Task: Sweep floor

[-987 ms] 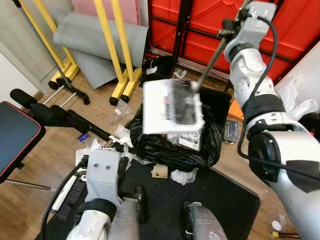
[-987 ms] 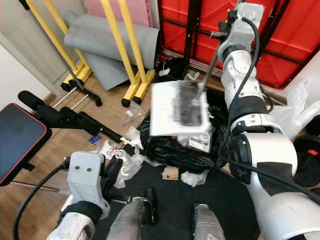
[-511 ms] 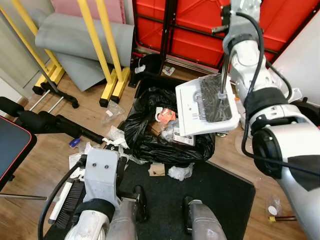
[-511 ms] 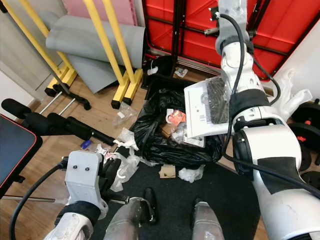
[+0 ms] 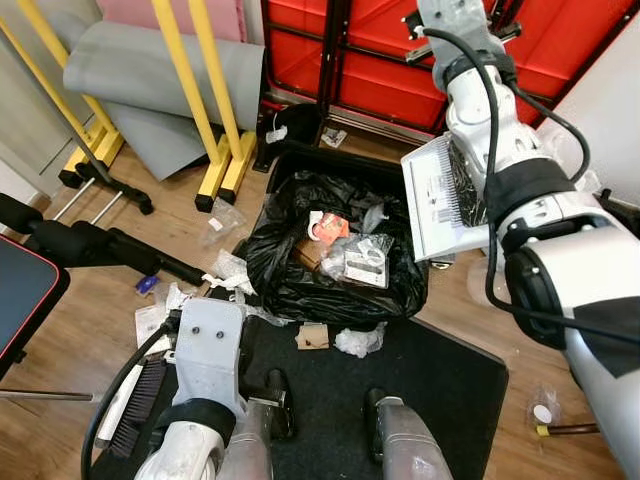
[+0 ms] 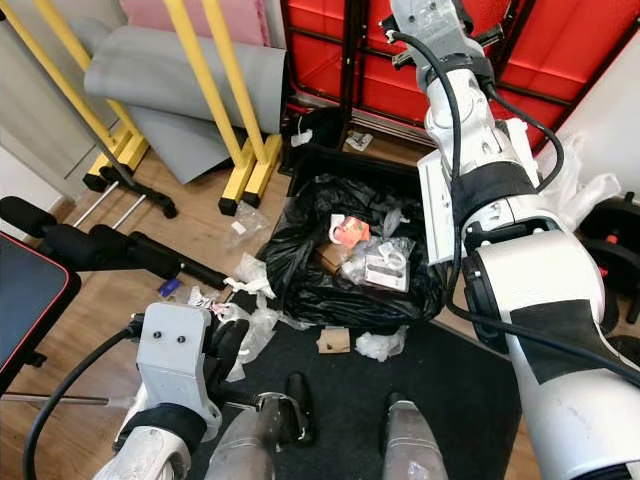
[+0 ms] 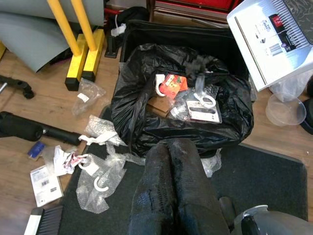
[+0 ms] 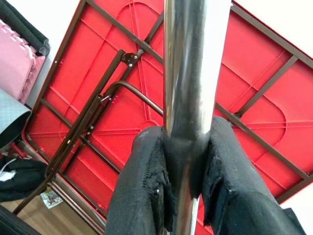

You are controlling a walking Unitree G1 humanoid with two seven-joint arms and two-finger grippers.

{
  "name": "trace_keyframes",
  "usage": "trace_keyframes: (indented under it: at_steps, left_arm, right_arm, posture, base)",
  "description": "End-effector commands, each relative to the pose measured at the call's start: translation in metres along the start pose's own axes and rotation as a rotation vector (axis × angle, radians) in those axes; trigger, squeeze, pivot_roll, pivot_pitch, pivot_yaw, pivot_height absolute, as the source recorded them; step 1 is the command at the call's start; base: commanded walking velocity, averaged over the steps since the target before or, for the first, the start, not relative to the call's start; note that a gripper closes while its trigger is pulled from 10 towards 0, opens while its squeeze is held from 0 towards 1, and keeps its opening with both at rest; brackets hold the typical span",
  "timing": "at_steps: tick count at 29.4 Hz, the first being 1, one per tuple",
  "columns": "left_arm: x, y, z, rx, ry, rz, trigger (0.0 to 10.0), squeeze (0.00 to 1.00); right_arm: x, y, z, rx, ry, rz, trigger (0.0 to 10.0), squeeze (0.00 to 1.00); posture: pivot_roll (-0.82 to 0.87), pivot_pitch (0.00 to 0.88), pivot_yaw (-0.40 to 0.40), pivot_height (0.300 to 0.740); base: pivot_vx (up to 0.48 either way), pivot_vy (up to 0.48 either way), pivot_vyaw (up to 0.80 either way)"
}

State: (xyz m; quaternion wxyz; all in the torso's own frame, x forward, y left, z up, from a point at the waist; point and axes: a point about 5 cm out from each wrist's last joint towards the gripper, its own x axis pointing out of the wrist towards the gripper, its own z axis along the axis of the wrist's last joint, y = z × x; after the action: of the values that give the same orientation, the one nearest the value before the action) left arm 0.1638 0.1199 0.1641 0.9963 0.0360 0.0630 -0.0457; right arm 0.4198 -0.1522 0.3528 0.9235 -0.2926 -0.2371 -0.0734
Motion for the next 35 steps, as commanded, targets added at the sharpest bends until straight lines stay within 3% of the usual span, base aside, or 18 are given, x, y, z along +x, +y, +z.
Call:
trace_keyframes:
  at_steps: [1,7,9,10,12,13,16,17,18,19,21,27,28,29,30,31,32,35]
  left_arm:
    - [-0.003,-0.002,-0.003,-0.004,0.025,0.008,10.0,0.00]
    - [-0.001,-0.002,-0.003,-0.004,0.025,0.008,10.0,0.00]
    - [-0.001,-0.002,-0.003,-0.004,0.025,0.008,10.0,0.00]
    - [0.000,-0.001,-0.004,-0.005,0.025,0.008,10.0,0.00]
    - [0.000,-0.001,-0.004,-0.005,0.025,0.008,10.0,0.00]
    - [0.002,-0.001,-0.004,-0.007,0.023,0.007,10.0,0.00]
    - [0.002,-0.001,-0.004,-0.007,0.023,0.007,10.0,0.00]
    - [0.005,0.000,-0.004,-0.009,0.015,0.004,10.0,0.00]
    - [0.005,0.000,-0.004,-0.009,0.015,0.004,10.0,0.00]
    - [0.010,0.001,-0.005,-0.016,0.002,0.006,10.0,0.00]
    - [0.014,0.003,-0.005,-0.019,-0.008,0.009,10.0,0.00]
    - [0.027,0.008,-0.011,-0.025,0.000,0.030,10.0,0.00]
    - [0.031,0.010,-0.013,-0.031,0.001,0.041,10.0,0.00]
    - [0.031,0.010,-0.013,-0.031,0.001,0.041,10.0,0.00]
    - [0.034,0.012,-0.014,-0.039,-0.002,0.050,10.0,0.00]
    - [0.034,0.012,-0.014,-0.039,-0.002,0.050,10.0,0.00]
    - [0.039,0.014,-0.015,-0.041,-0.009,0.054,10.0,0.00]
    - [0.043,0.014,-0.016,-0.041,-0.017,0.050,10.0,0.00]
  right_arm:
    - [0.007,-0.007,0.025,-0.022,-0.109,-0.026,10.0,0.00]
    - [0.006,-0.012,0.015,0.091,-0.052,-0.033,10.0,0.00]
    - [0.006,-0.012,0.015,0.091,-0.052,-0.033,10.0,0.00]
    - [0.005,-0.015,0.009,0.167,-0.023,-0.037,10.0,0.00]
    - [0.005,-0.015,0.009,0.167,-0.023,-0.037,10.0,0.00]
    - [0.003,-0.012,0.002,0.345,0.017,-0.003,10.0,0.00]
    - [0.003,-0.012,0.002,0.345,0.017,-0.003,10.0,0.00]
    - [-0.001,-0.003,-0.003,0.496,0.022,0.063,10.0,0.00]
    - [-0.001,-0.003,-0.003,0.496,0.022,0.063,10.0,0.00]
    - [-0.008,0.005,-0.008,0.606,0.020,0.123,10.0,0.00]
    - [-0.014,0.011,-0.012,0.657,0.005,0.162,10.0,0.00]
    - [-0.045,0.040,-0.024,0.693,0.018,0.285,10.0,0.00]
    - [-0.059,0.053,-0.028,0.690,0.033,0.331,10.0,0.00]
    - [-0.059,0.053,-0.028,0.690,0.033,0.331,10.0,0.00]
    - [-0.075,0.066,-0.030,0.707,0.057,0.375,10.0,0.00]
    - [-0.075,0.066,-0.030,0.707,0.057,0.375,10.0,0.00]
    - [-0.092,0.079,-0.033,0.713,0.065,0.417,10.0,0.00]
    - [-0.106,0.089,-0.033,0.723,0.078,0.451,10.0,0.00]
  posture:
    - [-0.02,0.359,-0.058,0.740]
    - [-0.02,0.349,-0.056,0.740]
    - [-0.02,0.349,-0.056,0.740]
    - [-0.03,0.340,-0.055,0.740]
    - [-0.03,0.340,-0.055,0.740]
    - [-0.03,0.329,-0.053,0.740]
    - [-0.03,0.329,-0.053,0.740]
    - [-0.04,0.310,-0.046,0.740]
    - [-0.04,0.310,-0.046,0.740]
    - [-0.05,0.280,-0.042,0.740]
    - [-0.06,0.267,-0.041,0.740]
    - [-0.07,0.203,-0.044,0.740]
    - [-0.08,0.182,-0.045,0.740]
    - [-0.08,0.182,-0.045,0.740]
    - [-0.08,0.162,-0.046,0.740]
    - [-0.08,0.162,-0.046,0.740]
    - [-0.09,0.141,-0.043,0.740]
    - [-0.10,0.121,-0.033,0.740]
  base:
    - [0.000,0.000,0.00]
    - [0.000,0.000,0.00]
    - [0.000,0.000,0.00]
    - [0.000,0.000,0.00]
    - [0.000,0.000,0.00]
    - [0.000,0.000,0.00]
    - [0.000,0.000,0.00]
    - [0.000,0.000,0.00]
    - [0.000,0.000,0.00]
    - [0.480,0.000,-0.80]
    - [0.480,0.000,-0.80]
    - [0.080,0.000,-0.13]
    - [0.000,0.000,0.00]
    - [0.000,0.000,0.00]
    - [0.000,0.000,-0.80]
    - [0.000,0.000,-0.80]
    - [0.000,0.000,-0.80]
    - [0.000,0.000,-0.27]
